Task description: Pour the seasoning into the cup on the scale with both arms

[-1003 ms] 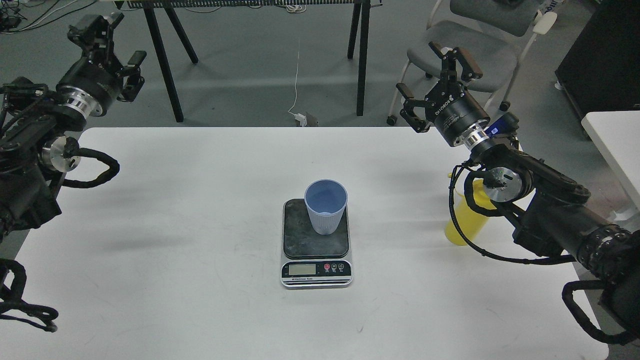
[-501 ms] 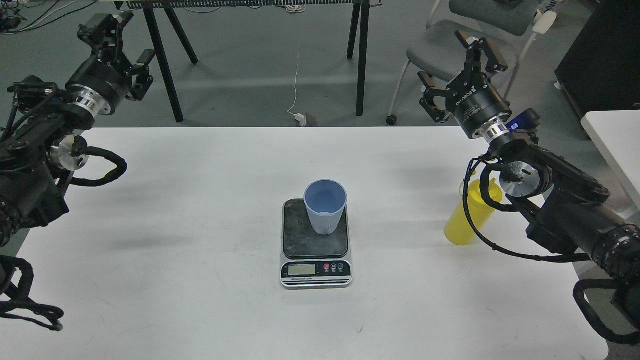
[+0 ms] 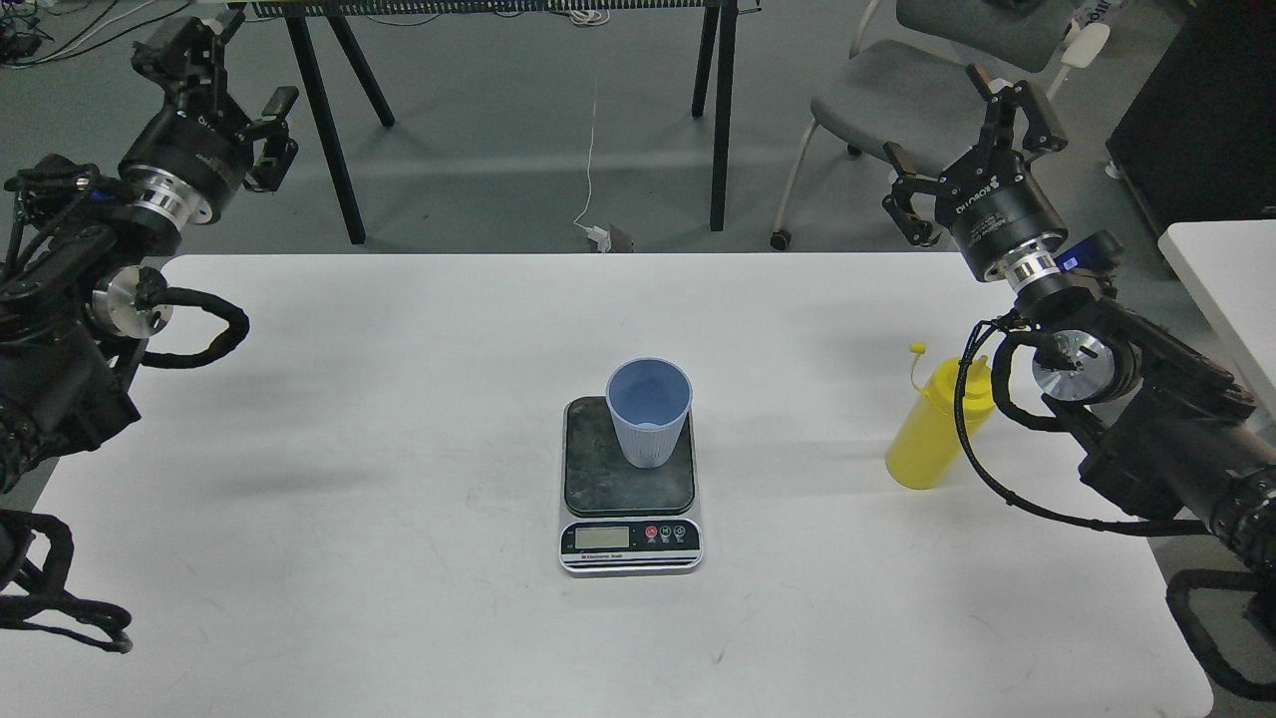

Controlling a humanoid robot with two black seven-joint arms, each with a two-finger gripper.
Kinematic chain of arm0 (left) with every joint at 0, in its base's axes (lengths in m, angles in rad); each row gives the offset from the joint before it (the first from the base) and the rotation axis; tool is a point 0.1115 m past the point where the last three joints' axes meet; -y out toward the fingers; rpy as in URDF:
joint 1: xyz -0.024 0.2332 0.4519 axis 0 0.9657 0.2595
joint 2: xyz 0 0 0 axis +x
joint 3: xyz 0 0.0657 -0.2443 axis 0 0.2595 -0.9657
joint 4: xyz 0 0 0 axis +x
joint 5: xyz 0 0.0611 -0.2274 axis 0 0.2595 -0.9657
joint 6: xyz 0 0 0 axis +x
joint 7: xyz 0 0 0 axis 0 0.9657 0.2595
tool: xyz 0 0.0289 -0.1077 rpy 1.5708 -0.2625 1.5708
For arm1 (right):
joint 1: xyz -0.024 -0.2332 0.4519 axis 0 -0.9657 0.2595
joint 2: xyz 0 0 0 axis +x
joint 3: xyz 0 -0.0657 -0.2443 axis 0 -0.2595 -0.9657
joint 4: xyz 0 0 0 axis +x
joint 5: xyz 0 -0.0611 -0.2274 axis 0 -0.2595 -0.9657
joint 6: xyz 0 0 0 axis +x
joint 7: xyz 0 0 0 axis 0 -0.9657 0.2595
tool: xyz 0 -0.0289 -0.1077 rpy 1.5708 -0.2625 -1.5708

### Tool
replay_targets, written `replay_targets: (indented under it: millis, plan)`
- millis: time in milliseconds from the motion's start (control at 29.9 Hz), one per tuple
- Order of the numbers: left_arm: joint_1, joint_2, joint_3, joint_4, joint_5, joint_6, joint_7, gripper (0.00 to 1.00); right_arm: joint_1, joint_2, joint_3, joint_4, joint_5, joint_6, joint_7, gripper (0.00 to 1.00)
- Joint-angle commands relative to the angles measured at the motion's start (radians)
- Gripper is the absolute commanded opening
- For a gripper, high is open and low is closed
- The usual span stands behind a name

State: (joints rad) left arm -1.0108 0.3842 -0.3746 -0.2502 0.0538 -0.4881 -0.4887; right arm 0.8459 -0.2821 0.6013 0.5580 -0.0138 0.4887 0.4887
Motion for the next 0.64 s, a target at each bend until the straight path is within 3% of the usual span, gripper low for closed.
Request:
replay_targets:
  millis: [0,602]
  plan:
    - [0.003,-0.001,-0.016,0.0,-0.023,-0.001,0.0,0.82,-0.002,-0.002,0.011,-0.001,0.0,0.0,0.0,0.99]
    - [0.014,-0.004,-0.02,0.005,-0.048,-0.001,0.0,0.85,-0.011,-0.008,0.02,0.0,0.0,0.0,0.0,0.99]
